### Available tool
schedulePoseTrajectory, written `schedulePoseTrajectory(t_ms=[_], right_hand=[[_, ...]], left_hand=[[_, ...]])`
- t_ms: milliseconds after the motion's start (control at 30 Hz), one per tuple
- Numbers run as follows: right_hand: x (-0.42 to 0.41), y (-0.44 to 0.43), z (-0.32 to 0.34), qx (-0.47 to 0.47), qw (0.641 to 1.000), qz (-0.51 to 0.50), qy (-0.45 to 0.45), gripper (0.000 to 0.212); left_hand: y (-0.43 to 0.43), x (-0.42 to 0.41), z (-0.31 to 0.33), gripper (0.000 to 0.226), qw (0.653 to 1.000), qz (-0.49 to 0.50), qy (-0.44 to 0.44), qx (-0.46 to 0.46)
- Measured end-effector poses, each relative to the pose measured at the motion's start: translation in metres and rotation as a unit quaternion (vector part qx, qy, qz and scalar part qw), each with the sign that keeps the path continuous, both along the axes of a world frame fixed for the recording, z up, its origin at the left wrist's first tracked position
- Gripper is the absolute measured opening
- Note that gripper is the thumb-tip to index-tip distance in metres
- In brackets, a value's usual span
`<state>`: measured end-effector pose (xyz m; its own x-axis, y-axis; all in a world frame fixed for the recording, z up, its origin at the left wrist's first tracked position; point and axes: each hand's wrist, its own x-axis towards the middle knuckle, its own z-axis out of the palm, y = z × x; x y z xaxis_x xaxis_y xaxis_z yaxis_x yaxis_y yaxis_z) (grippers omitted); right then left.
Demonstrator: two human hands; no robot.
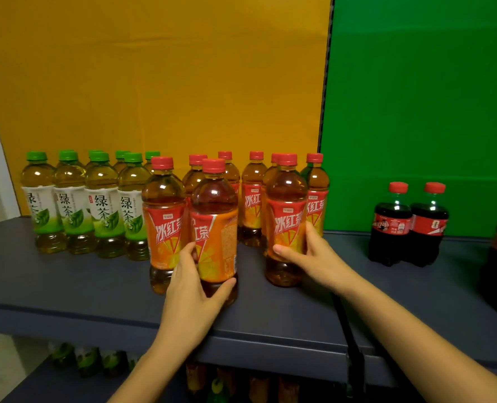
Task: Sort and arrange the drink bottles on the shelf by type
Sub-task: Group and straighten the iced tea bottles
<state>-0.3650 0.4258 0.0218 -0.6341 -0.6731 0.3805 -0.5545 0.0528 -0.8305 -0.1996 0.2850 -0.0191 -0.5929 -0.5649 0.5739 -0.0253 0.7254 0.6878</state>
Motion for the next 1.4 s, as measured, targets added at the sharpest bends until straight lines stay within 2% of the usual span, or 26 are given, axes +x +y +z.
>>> schedulePoseTrajectory(t_ms=[100, 233, 433, 700, 767, 867, 967, 1133, 1300, 1400], right_hand=[[-0.007, 0.018, -0.002, 0.003, 1.000, -0.003, -0.020, 0.062], [-0.012, 0.028, -0.004, -0.001, 0.999, -0.009, -0.040, 0.056], [-0.017, 0.033, -0.012, -0.034, 0.998, -0.017, -0.054, 0.067], [-0.016, 0.034, -0.019, -0.053, 0.996, -0.076, 0.003, 0.066], [-0.014, 0.033, -0.020, -0.058, 0.994, -0.091, 0.022, 0.068], [-0.013, 0.032, -0.021, -0.061, 0.994, -0.091, 0.028, 0.065], [-0.012, 0.031, -0.021, -0.064, 0.994, -0.089, 0.023, 0.064], [-0.012, 0.030, -0.022, -0.066, 0.993, -0.099, 0.026, 0.063], [-0.014, 0.030, -0.022, -0.064, 0.992, -0.108, 0.026, 0.065], [-0.014, 0.030, -0.023, -0.055, 0.990, -0.123, 0.033, 0.066]], left_hand=[[0.004, -0.011, 0.004, 0.084, 1.000, 0.003, -0.015, -0.021], [0.015, -0.031, 0.012, 0.089, 0.997, -0.003, -0.043, -0.065], [0.019, -0.065, 0.019, 0.085, 0.992, -0.017, -0.103, -0.076], [0.016, -0.094, 0.021, 0.090, 0.991, -0.038, -0.107, -0.067], [0.015, -0.098, 0.020, 0.088, 0.992, -0.066, -0.098, -0.047], [0.012, -0.097, 0.019, 0.083, 0.983, -0.156, -0.071, 0.062], [0.011, -0.092, 0.019, 0.063, 0.965, -0.227, -0.050, 0.124], [0.012, -0.093, 0.020, 0.064, 0.960, -0.247, -0.016, 0.132], [0.013, -0.096, 0.021, 0.059, 0.963, -0.238, -0.018, 0.124], [0.012, -0.093, 0.022, 0.064, 0.962, -0.241, -0.027, 0.125]])
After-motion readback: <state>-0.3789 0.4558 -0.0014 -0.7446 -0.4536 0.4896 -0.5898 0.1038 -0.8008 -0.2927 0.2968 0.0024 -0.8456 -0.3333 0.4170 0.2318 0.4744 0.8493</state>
